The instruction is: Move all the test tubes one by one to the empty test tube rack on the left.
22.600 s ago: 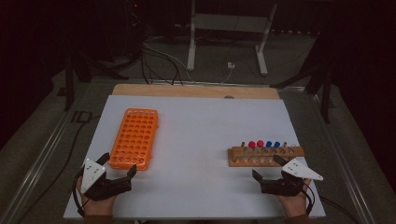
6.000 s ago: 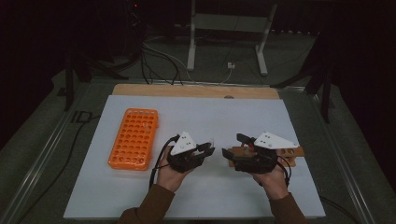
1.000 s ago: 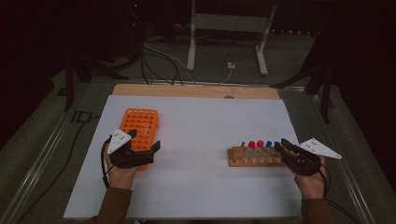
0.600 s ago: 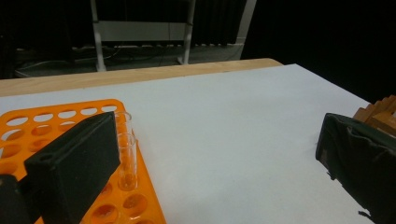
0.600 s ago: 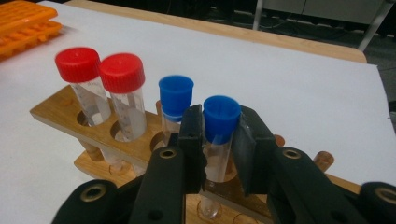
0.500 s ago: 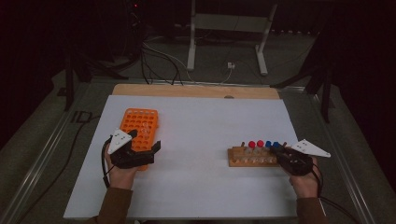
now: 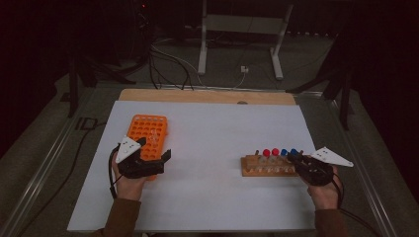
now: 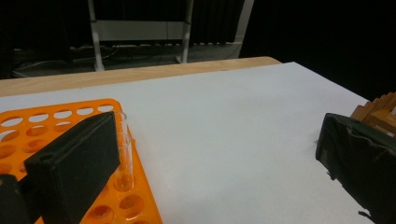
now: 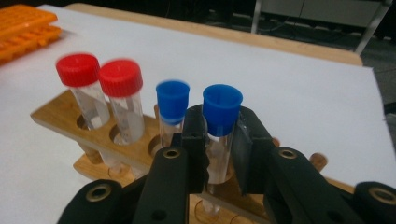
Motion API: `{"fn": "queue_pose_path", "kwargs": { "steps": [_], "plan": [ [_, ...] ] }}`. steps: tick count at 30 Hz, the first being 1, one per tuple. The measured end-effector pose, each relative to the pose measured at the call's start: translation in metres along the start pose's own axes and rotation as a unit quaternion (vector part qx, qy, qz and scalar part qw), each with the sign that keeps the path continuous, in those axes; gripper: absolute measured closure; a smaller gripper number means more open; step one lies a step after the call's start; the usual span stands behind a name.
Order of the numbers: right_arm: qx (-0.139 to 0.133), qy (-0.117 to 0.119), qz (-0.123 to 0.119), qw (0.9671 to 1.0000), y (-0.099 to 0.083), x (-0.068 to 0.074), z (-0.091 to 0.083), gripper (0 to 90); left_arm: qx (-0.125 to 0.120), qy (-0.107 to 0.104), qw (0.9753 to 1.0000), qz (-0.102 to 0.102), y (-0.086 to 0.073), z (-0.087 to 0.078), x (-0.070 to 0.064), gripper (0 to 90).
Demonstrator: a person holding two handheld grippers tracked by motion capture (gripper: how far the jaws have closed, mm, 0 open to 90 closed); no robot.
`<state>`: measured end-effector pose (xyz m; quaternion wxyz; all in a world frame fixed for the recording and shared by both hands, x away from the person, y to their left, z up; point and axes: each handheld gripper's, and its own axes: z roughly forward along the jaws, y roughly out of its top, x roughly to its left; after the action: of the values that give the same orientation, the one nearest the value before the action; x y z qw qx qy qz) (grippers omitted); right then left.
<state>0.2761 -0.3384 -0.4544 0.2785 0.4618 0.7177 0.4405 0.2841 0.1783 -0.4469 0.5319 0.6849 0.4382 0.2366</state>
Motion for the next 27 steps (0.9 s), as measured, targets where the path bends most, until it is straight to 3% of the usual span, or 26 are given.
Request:
{"fn": "queue_pose_path", "kwargs": {
  "steps": [17,22,27],
  "plan": [
    [-0.055,-0.008,0.007,0.9984,0.03,0.003,-0.032,76.6,-0.005,-0.009,0.9999,-0.008,0.001,0.001,-0.001,0.5],
    [-0.068,0.005,0.006,0.9977,0.041,0.006,-0.044,76.6,-0.004,-0.006,1.0,-0.002,0.001,0.002,-0.003,0.5],
    [-0.057,0.032,0.003,0.9978,0.046,0.014,-0.045,76.7,-0.005,-0.006,1.0,0.001,0.002,0.002,-0.006,0.5]
  ]
}}
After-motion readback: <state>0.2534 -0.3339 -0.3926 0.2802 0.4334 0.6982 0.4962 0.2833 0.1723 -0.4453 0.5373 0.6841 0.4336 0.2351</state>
